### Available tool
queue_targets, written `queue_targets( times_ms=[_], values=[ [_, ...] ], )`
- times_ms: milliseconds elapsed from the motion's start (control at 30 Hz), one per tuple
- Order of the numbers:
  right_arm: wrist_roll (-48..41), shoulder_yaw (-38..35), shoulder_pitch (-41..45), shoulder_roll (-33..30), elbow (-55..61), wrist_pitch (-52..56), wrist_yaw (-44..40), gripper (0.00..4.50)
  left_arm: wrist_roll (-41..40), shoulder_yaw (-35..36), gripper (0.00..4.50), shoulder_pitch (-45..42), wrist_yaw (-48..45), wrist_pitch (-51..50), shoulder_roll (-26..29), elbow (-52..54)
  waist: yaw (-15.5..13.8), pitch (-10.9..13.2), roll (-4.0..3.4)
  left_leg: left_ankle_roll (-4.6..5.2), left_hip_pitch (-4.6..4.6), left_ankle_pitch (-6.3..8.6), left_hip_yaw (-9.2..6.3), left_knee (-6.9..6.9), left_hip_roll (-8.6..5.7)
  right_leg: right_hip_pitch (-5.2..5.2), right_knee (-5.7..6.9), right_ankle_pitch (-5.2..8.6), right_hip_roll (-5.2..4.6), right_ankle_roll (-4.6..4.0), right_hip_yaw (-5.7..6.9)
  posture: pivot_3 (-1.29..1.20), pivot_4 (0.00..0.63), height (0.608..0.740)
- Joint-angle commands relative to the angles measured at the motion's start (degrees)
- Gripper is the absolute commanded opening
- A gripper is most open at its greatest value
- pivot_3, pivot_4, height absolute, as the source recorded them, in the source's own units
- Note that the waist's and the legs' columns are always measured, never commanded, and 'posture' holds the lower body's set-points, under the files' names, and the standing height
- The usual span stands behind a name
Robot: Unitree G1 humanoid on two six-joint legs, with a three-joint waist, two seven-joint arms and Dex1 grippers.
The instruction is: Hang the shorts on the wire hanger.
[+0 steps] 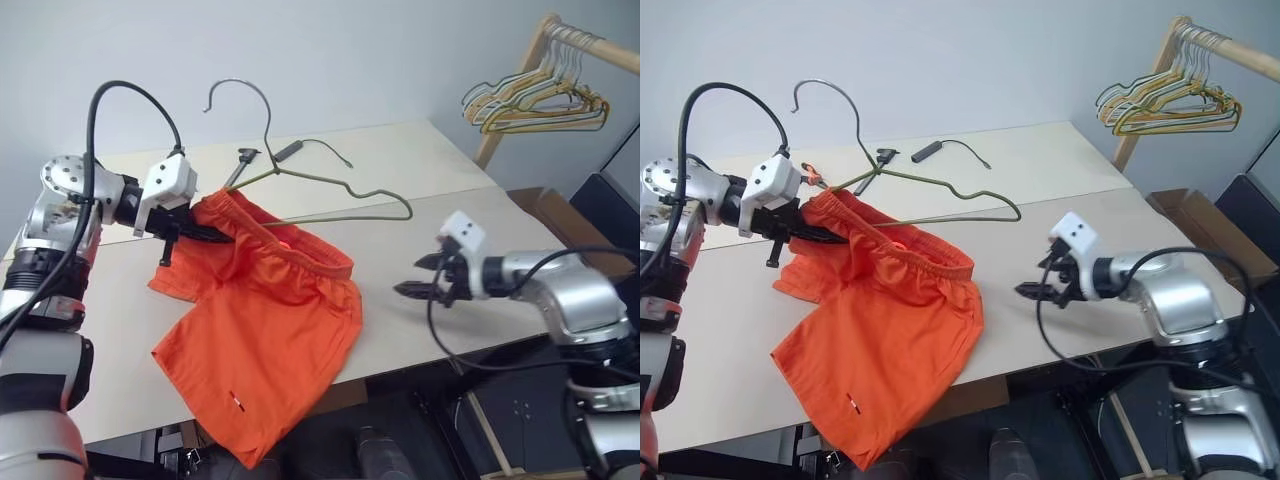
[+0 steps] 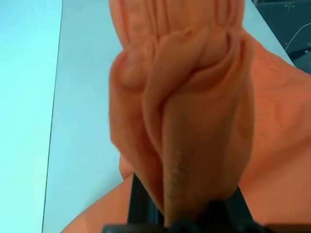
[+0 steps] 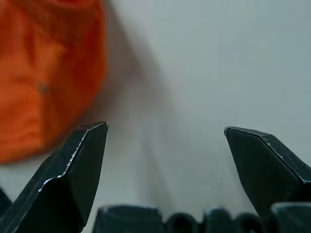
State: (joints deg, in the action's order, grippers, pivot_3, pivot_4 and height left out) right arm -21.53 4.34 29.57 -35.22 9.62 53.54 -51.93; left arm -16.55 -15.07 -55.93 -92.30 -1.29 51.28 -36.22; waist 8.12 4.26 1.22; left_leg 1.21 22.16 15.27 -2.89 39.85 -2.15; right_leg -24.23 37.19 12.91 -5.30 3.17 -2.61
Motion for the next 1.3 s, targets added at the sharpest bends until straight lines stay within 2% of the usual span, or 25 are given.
queue_targets(
  times_ms=[33,167,267,633,667,833,1067,1300],
  values=[
    [-3.3,-0.5,1.2,5.1,4.5,2.8,4.0,4.45,0.2,1.9,0.00,-1.7,-0.2,0.2,0.6,-0.3,0.1,0.0,0.00,0.00,0.00,0.00,-0.01,0.00,0.00,0.01,0.00,0.00,0.00,0.00,0.01,-0.12,0.037,0.740],
    [-2.8,3.4,2.2,9.1,4.0,5.6,7.4,4.45,0.5,2.0,0.00,-1.8,-0.2,0.3,0.7,-0.4,-0.1,0.0,0.00,0.00,0.05,0.00,-0.04,0.02,-0.04,-0.01,-0.01,-0.01,-0.05,0.01,0.03,-0.11,0.035,0.740],
    [-3.7,4.3,2.4,9.9,4.2,7.4,8.1,3.97,0.6,2.4,0.00,-1.4,-0.2,0.3,0.8,0.2,-0.4,0.0,0.00,0.00,0.05,0.00,-0.06,0.01,-0.04,-0.02,-0.01,-0.01,-0.05,0.01,0.05,-0.10,0.028,0.740],
    [-5.6,1.5,2.4,7.1,3.6,8.2,7.7,0.22,-1.1,4.4,0.00,3.8,-0.2,-1.9,2.6,5.3,-0.9,0.0,0.00,0.00,0.04,0.00,-0.05,0.01,-0.05,-0.02,-0.01,-0.01,-0.05,0.01,0.05,-0.10,0.021,0.740],
    [-6.3,1.0,2.5,7.1,3.8,8.4,7.8,0.04,-1.7,4.7,0.00,4.9,-0.2,-2.7,3.0,6.7,-0.9,0.0,-0.01,0.00,0.04,0.00,-0.05,0.01,-0.05,-0.03,-0.01,-0.01,-0.05,0.01,0.04,-0.10,0.020,0.740],
    [-6.1,-1.5,2.7,6.8,1.5,7.0,9.3,0.04,-3.6,5.2,0.00,10.0,-0.2,-5.3,6.3,11.7,-0.9,0.0,-0.01,0.00,0.03,0.00,-0.05,0.01,-0.02,-0.04,0.00,-0.01,-0.04,0.01,0.04,-0.10,0.021,0.740],
    [-4.8,-5.2,1.8,0.4,-5.2,3.1,8.1,0.04,-3.0,4.6,0.00,14.1,-0.2,-3.7,11.4,11.1,-1.2,0.0,-0.01,0.00,0.02,0.00,-0.04,0.00,-0.04,0.00,-0.03,-0.01,-0.07,0.01,0.07,-0.10,0.027,0.740],
    [-4.7,-7.0,1.4,-3.2,-8.4,-0.3,7.8,0.04,1.3,5.3,0.00,15.5,0.0,-1.7,12.0,8.2,-1.2,0.0,-0.01,0.00,0.02,0.00,-0.02,0.00,-0.03,0.00,-0.03,-0.01,-0.06,0.01,0.06,-0.10,0.031,0.740]
  ],
)
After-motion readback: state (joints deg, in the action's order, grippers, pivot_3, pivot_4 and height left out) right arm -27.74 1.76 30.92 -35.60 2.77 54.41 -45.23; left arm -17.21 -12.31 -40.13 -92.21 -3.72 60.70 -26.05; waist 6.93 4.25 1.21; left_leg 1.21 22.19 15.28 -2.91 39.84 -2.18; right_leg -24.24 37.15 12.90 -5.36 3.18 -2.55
